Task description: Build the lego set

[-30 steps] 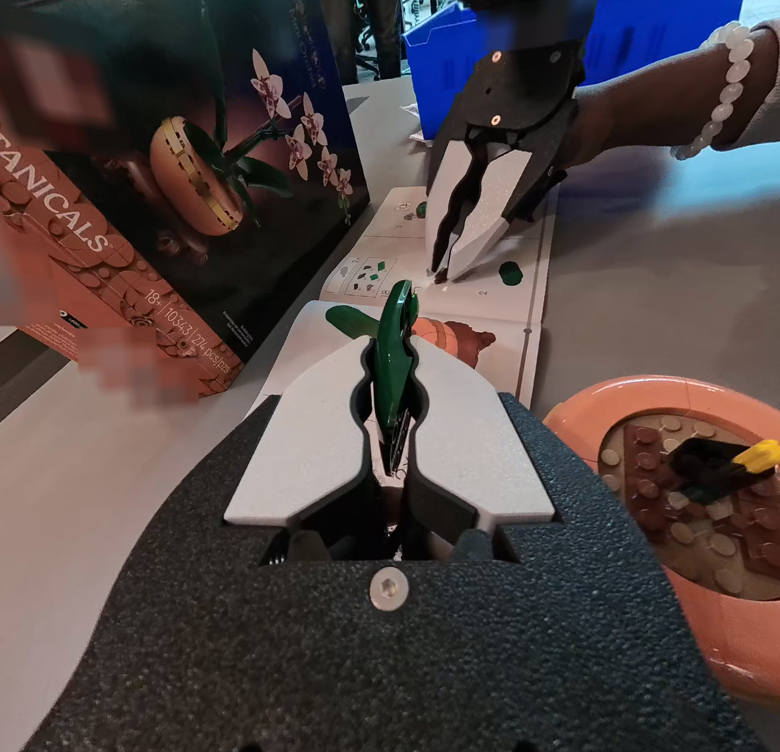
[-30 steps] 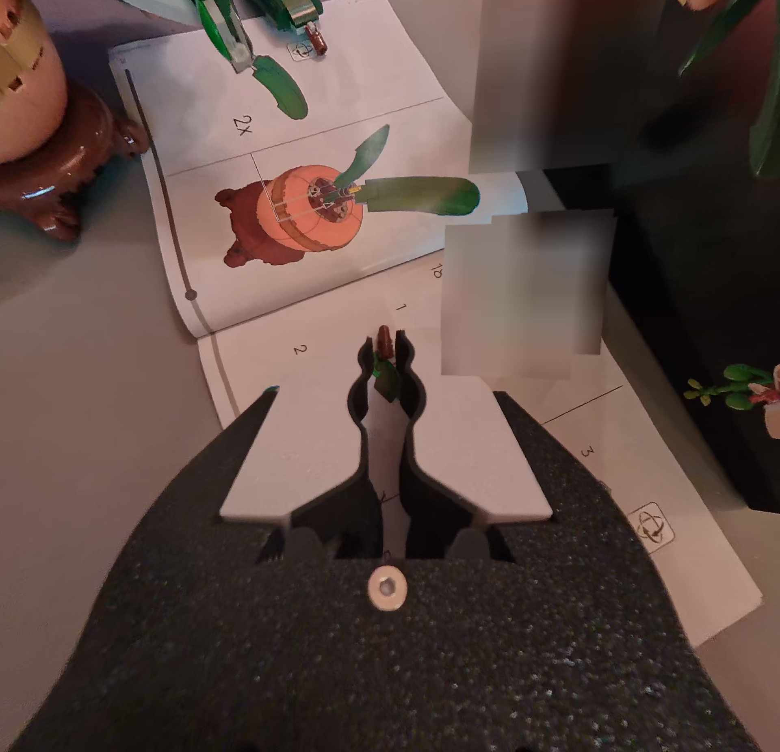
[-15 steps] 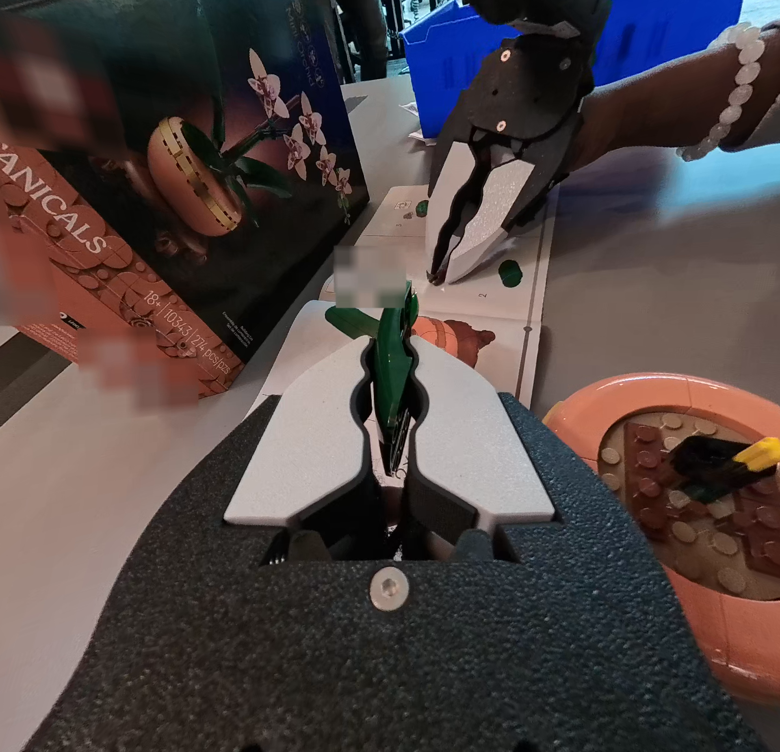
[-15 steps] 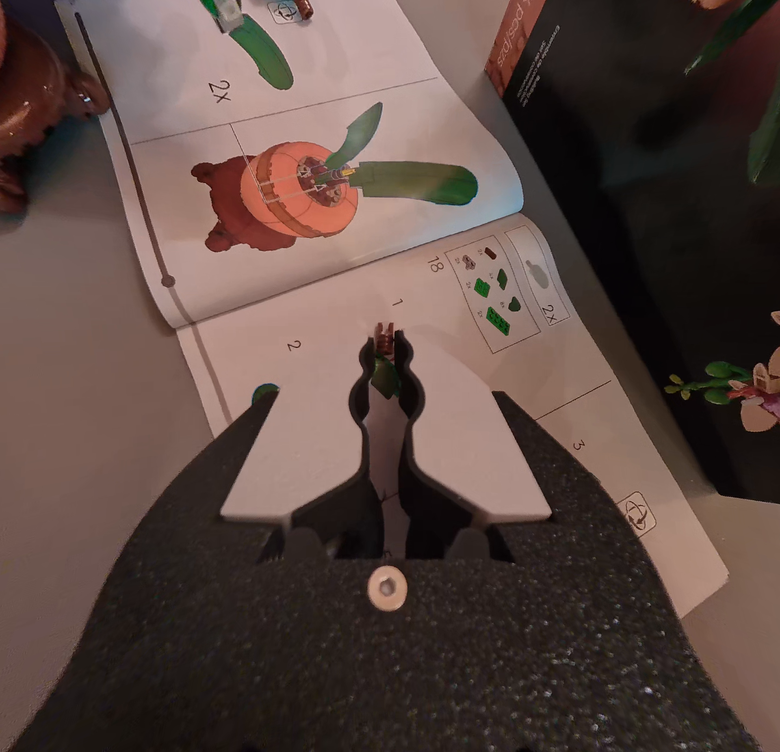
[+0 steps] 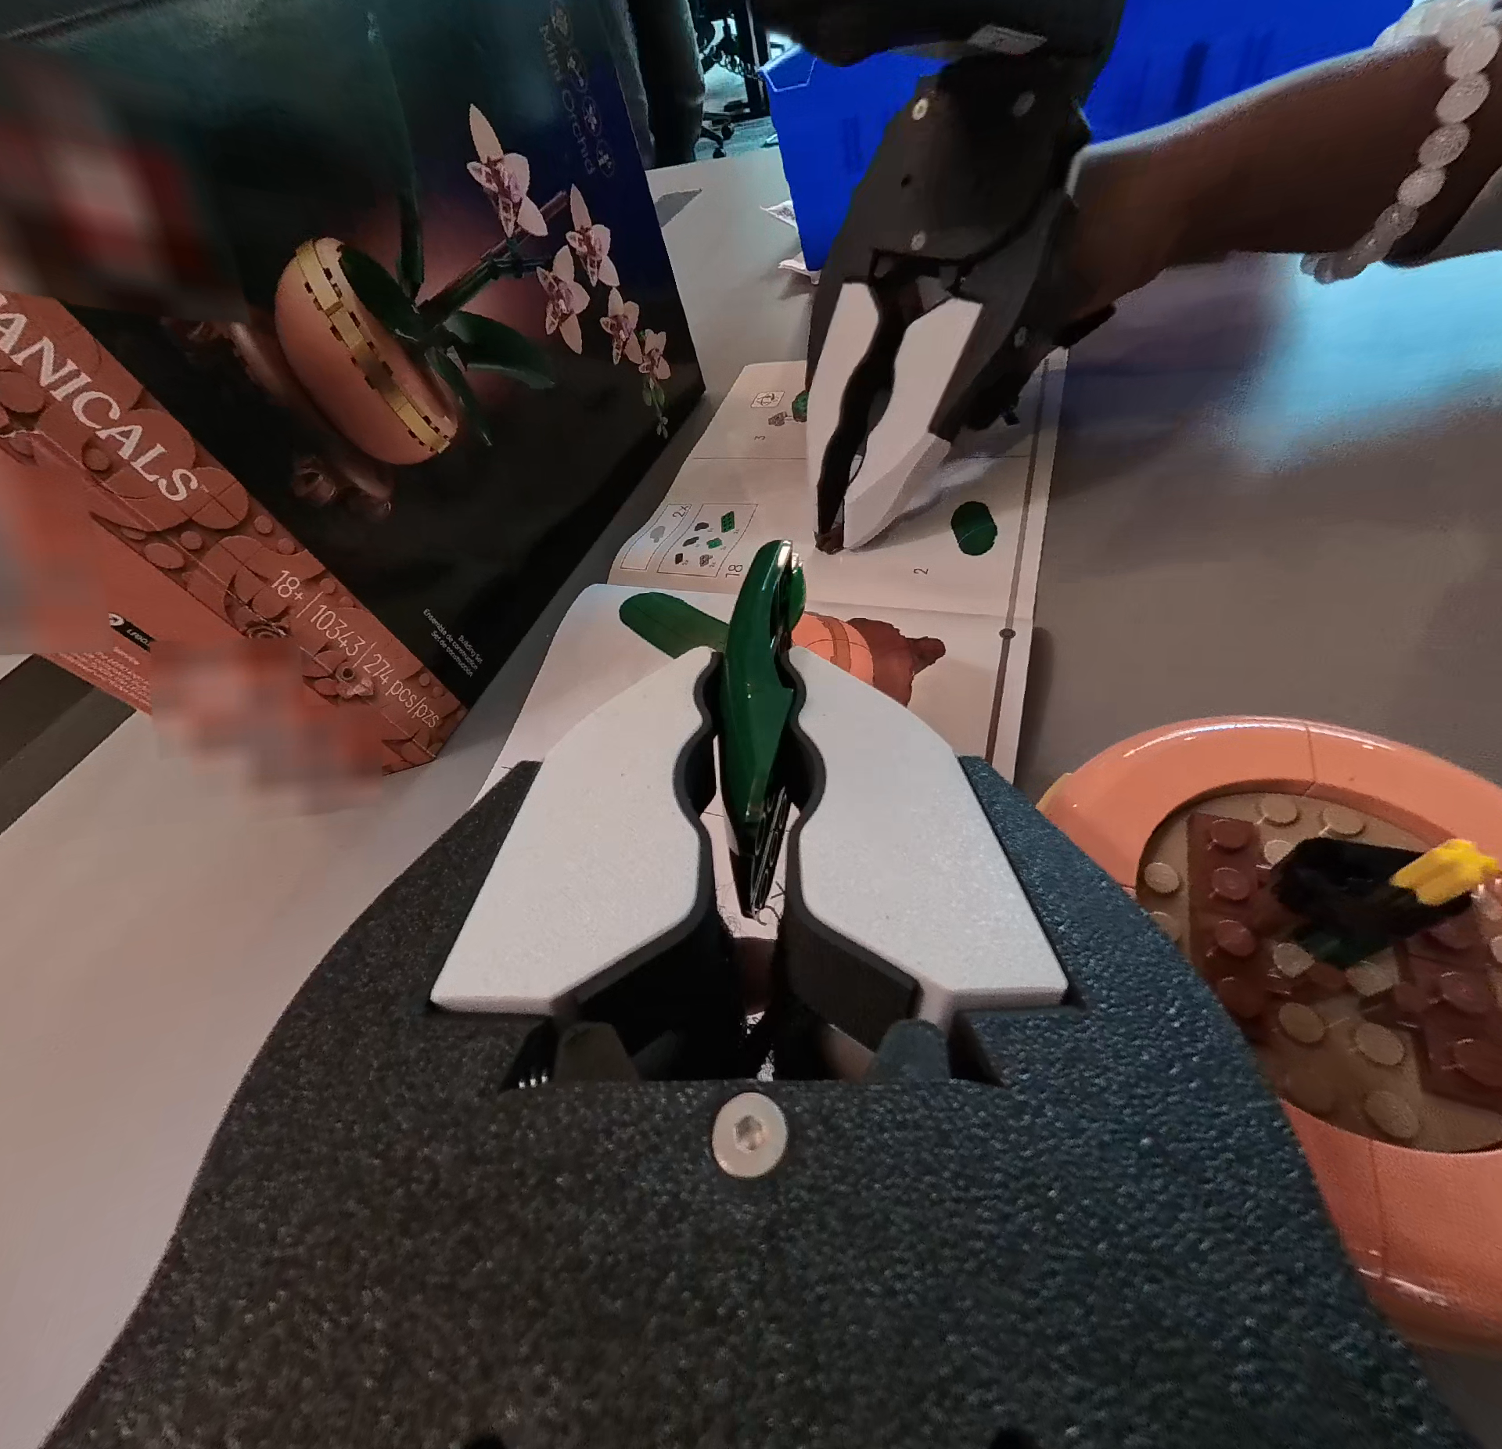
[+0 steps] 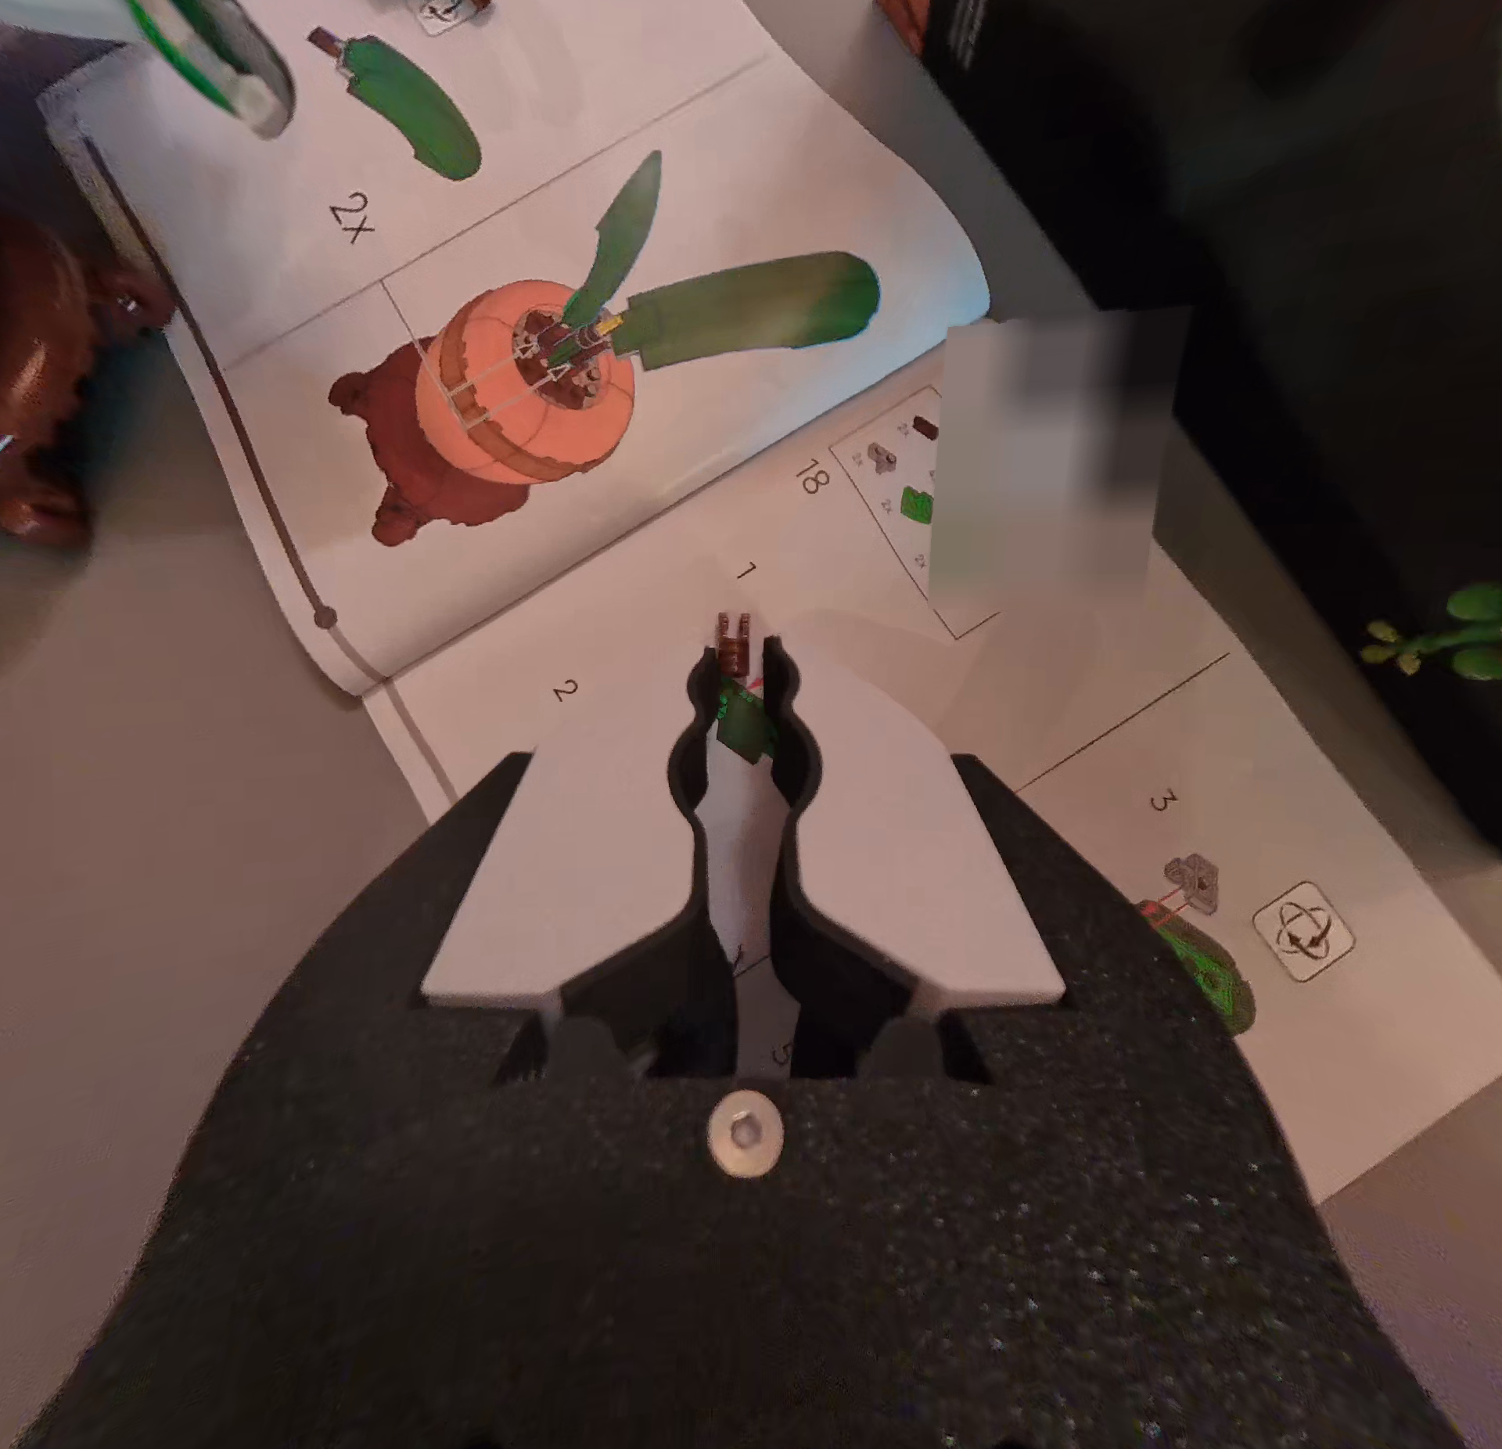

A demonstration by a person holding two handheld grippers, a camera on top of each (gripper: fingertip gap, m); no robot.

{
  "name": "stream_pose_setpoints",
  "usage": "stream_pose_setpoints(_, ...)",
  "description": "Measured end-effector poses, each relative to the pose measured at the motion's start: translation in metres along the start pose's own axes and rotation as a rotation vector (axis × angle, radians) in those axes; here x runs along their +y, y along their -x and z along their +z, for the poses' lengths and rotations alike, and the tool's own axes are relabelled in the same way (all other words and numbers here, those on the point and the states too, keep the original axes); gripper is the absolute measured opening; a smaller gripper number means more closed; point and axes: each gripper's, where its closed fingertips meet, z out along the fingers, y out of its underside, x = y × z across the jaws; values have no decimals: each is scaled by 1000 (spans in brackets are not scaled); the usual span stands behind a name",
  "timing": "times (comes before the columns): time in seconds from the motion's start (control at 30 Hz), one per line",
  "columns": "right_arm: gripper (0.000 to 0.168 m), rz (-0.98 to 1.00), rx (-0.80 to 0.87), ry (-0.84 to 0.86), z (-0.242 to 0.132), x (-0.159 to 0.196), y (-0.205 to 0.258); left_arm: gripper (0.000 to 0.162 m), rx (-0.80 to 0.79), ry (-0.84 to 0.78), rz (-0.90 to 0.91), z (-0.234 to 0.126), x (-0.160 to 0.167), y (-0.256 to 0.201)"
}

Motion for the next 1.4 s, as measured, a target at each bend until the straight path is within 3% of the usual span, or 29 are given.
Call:
stream_pose_setpoints(0.3,9,53,4,74,0,1,0,11,-1,-2,2,-1,0,0)
stream_pose_setpoints(0.47,6,40,-27,36,0,1,1,11,2,-13,-18,0,-1,-1)
stream_pose_setpoints(0.6,6,-131,-27,-22,-2,-5,4,11,51,-42,-80,3,0,-5)
stream_pose_setpoints(0.73,6,-466,-28,-134,-19,-42,30,10,163,-29,-179,4,6,-14)
stream_pose_setpoints(0.83,7,-603,-89,-185,-22,-60,60,10,241,-10,-196,2,9,-22)
stream_pose_setpoints(1.4,6,-313,-231,-263,-12,-69,72,11,205,-75,-148,1,2,-19)
